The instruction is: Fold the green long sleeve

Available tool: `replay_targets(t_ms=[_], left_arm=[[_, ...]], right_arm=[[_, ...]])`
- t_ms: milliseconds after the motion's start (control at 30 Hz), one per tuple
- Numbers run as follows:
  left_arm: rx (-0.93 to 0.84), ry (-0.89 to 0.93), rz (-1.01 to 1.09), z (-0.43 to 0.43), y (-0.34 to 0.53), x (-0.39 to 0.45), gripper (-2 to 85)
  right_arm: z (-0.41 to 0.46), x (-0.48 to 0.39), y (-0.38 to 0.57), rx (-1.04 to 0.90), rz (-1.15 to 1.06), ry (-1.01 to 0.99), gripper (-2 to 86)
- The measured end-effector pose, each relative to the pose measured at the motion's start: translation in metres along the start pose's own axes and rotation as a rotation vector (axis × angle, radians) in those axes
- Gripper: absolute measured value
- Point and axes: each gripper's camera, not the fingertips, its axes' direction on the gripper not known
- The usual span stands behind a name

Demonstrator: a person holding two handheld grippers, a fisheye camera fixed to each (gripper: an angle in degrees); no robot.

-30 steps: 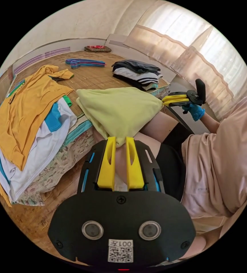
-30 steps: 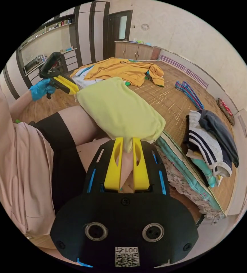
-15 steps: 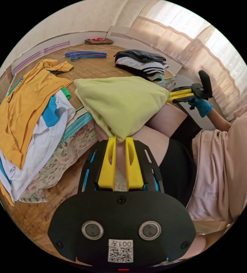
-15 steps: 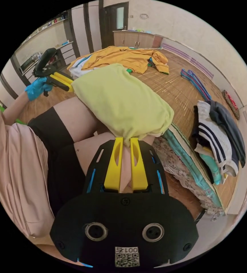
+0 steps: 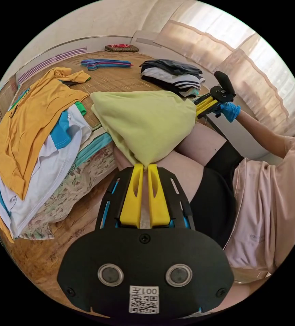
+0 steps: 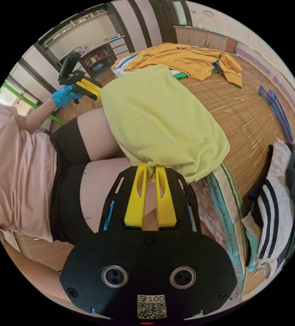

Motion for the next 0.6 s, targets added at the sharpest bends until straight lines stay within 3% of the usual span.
replay_targets(t_ms=[300,600], left_arm=[[0.033,-0.096,-0.023,0.007,0.007,0.034,-1.3],[-0.008,-0.072,-0.012,0.005,-0.001,0.042,-1.3]], right_arm=[[-0.002,0.065,0.002,0.057,0.277,-0.265,0.9],[-0.016,0.044,0.009,0.104,0.254,-0.213,1.0]])
